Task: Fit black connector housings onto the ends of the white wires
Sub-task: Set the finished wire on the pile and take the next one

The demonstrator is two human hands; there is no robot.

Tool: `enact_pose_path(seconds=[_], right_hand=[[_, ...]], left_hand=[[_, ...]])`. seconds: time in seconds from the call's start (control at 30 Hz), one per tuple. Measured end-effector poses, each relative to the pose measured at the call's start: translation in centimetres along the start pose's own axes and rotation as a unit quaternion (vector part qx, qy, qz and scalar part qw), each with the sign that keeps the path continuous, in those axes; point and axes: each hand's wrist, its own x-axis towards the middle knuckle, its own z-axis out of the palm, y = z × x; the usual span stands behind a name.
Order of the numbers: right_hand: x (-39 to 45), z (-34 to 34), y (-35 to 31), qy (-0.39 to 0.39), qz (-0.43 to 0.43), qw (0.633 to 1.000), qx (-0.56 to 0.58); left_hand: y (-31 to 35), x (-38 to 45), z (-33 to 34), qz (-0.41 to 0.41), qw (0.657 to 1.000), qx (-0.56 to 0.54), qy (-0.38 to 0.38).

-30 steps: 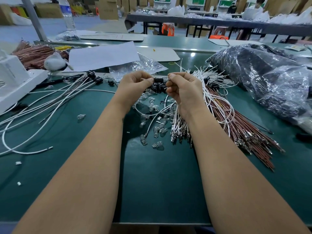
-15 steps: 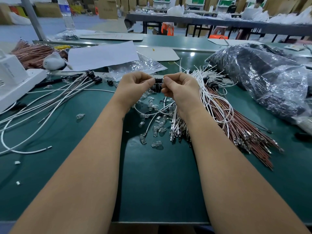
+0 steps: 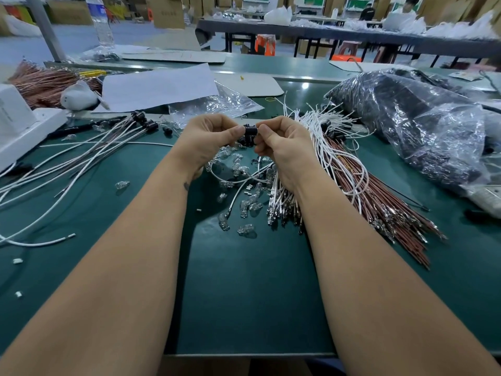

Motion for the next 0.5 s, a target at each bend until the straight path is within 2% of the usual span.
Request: enact_pose_path(seconds=[0.3, 0.4, 0.5], right_hand=[[0.16, 0.12, 0.36, 0.021, -0.019, 0.999, -0.031], [0.32, 0.53, 0.40, 0.047, -0.026, 0.996, -0.070], [0.33, 0.41, -0.12, 0.104, -0.046, 0.990, -0.079]], left_hand=[[0.15, 0.08, 0.36, -0.013, 1.000, 0.000, 0.016], [0.29, 0.13, 0.68, -0.001, 0.998, 0.026, 0.054], [0.30, 0.16, 0.05, 0.003, 0.993, 0.041, 0.106]])
